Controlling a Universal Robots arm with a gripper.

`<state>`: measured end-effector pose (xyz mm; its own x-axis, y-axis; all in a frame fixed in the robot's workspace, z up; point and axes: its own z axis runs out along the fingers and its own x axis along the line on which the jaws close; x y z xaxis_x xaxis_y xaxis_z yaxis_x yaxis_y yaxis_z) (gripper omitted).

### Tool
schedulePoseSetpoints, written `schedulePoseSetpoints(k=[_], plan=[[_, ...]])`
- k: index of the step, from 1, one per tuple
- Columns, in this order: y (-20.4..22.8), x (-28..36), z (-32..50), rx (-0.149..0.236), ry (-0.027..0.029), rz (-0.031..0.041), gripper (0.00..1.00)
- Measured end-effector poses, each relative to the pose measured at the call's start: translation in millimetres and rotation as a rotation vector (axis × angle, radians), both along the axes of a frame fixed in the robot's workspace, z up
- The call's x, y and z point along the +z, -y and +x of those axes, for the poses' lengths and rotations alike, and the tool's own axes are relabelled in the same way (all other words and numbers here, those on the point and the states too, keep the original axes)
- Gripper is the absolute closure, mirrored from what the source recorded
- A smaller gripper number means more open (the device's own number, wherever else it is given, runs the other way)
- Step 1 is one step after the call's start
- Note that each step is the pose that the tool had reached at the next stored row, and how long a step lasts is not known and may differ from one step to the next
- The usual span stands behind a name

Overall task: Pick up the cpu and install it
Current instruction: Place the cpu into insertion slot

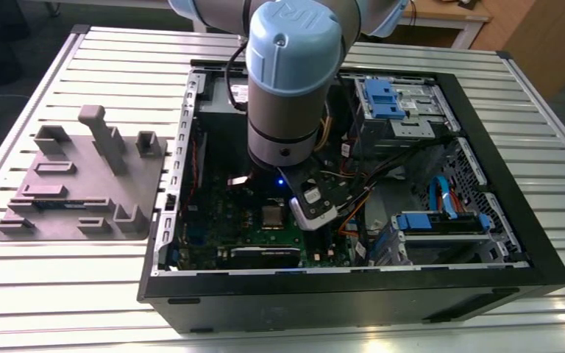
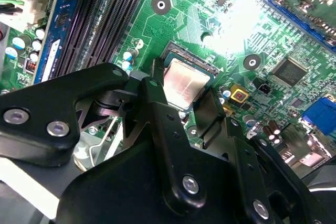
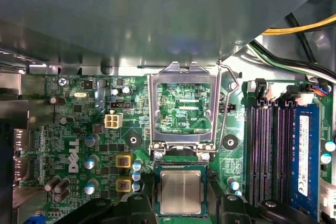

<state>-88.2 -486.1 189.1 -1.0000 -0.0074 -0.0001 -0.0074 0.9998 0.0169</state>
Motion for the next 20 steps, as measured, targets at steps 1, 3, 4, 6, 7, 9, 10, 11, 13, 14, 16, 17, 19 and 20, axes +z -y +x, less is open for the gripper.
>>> schedulePoseSetpoints(k=[1, 3, 4, 6, 7, 9, 10, 11, 13, 14, 16, 17, 19, 20], plan=[[0.1, 0.0, -0.1, 0.0, -0.0001, -0.0006, 0.53], [0.2, 0.0, 0.0, -0.001, 0.0, -0.0016, 0.53], [0.2, 0.0, 0.0, -0.001, 0.0, -0.002, 0.53], [0.3, -0.2, 0.0, -0.003, 0.0, -0.0021, 0.53], [0.3, -0.4, 0.1, -0.004, 0.0, -0.0021, 0.53], [0.3, -0.9, 0.2, -0.006, -0.0001, -0.0021, 0.53], [0.3, -1.2, 0.2, -0.006, -0.0001, -0.0023, 0.53], [0.3, -1.3, 0.2, -0.007, -0.0001, -0.0024, 0.53], [0.3, -1.4, 0.2, -0.007, -0.0001, -0.0023, 0.53], [0.3, -1.6, 0.2, -0.007, 0.0, -0.0022, 0.53], [0.3, -1.5, 0.2, -0.007, 0.0, -0.0022, 0.53], [0.3, -1.6, 0.2, -0.007, 0.0001, -0.0021, 0.53], [0.3, -1.6, 0.2, -0.007, 0.0001, -0.0021, 0.53], [0.3, -1.6, 0.2, -0.007, 0.0, -0.0022, 0.53]])
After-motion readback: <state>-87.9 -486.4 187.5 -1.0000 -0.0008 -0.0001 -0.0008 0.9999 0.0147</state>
